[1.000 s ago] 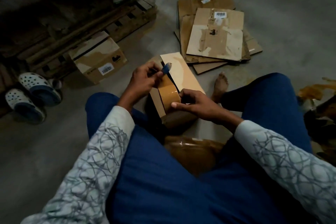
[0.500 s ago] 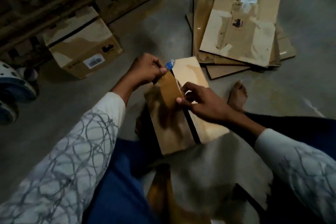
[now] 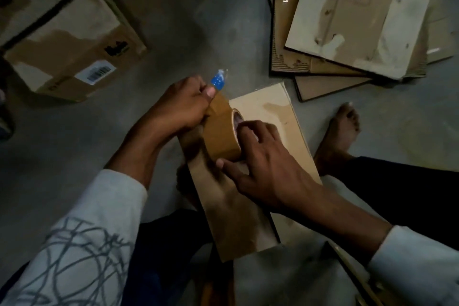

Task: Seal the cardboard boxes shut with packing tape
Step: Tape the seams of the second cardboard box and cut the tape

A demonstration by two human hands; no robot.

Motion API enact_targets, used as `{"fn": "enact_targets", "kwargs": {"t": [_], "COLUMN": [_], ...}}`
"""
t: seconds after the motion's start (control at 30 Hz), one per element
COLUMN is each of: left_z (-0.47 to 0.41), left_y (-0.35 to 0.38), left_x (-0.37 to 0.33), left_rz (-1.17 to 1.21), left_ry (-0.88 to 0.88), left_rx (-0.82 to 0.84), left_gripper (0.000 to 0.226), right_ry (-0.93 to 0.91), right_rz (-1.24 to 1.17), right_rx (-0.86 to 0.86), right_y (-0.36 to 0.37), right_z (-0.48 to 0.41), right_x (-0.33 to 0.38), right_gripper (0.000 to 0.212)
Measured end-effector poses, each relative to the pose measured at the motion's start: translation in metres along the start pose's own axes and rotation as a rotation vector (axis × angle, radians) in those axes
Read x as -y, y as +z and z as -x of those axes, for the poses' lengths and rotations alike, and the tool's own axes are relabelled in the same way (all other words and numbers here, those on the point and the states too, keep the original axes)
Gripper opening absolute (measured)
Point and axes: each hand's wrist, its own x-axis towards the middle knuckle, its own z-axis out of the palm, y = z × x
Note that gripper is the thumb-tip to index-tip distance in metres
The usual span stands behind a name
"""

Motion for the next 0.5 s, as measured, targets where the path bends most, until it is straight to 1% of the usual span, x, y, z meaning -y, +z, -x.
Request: {"fn": "enact_targets", "kwargs": {"t": [0.1, 0.17, 0.23, 0.27, 0.33, 0.4, 0.43, 0.5], "left_z": [-0.001, 0.002, 0.006, 0.007, 0.011, 0.014, 0.015, 0.014], "left_y": [0.001, 0.003, 0.005, 0.006, 0.006, 0.008, 0.011, 0.017], "left_x": [-0.006, -0.008, -0.008, -0.007, -0.006, -0.006, -0.009, -0.016], "left_rz": [0.012, 0.016, -0.042, -0.089, -0.174, -0.222, -0.247, -0.306], "left_ry": [0.032, 0.057, 0.067, 0.074, 0.091, 0.107, 0.116, 0.147], "left_rx": [-0.069, -0.088, -0.108, -0.123, -0.158, -0.188, -0.197, -0.199], "left_gripper": [0.021, 0.019, 0.018, 0.019, 0.02, 0.02, 0.02, 0.016], "right_ry": [0.047, 0.016, 0.02, 0.042, 0.101, 0.123, 0.135, 0.162], "right_rz": [-0.062, -0.04, -0.03, -0.035, -0.041, -0.036, -0.034, -0.032], "right_rx": [0.052, 0.1, 0.155, 0.185, 0.205, 0.157, 0.131, 0.074], "right_y": [-0.01, -0.014, -0.015, -0.014, -0.011, -0.005, -0.002, 0.002], "right_z": [-0.001, 0.001, 0.006, 0.008, 0.012, 0.013, 0.013, 0.014], "right_x": [0.004, 0.004, 0.003, 0.003, 0.006, 0.006, 0.006, 0.003], "right_gripper": [0.069, 0.063, 0.053, 0.054, 0.073, 0.095, 0.101, 0.1]}}
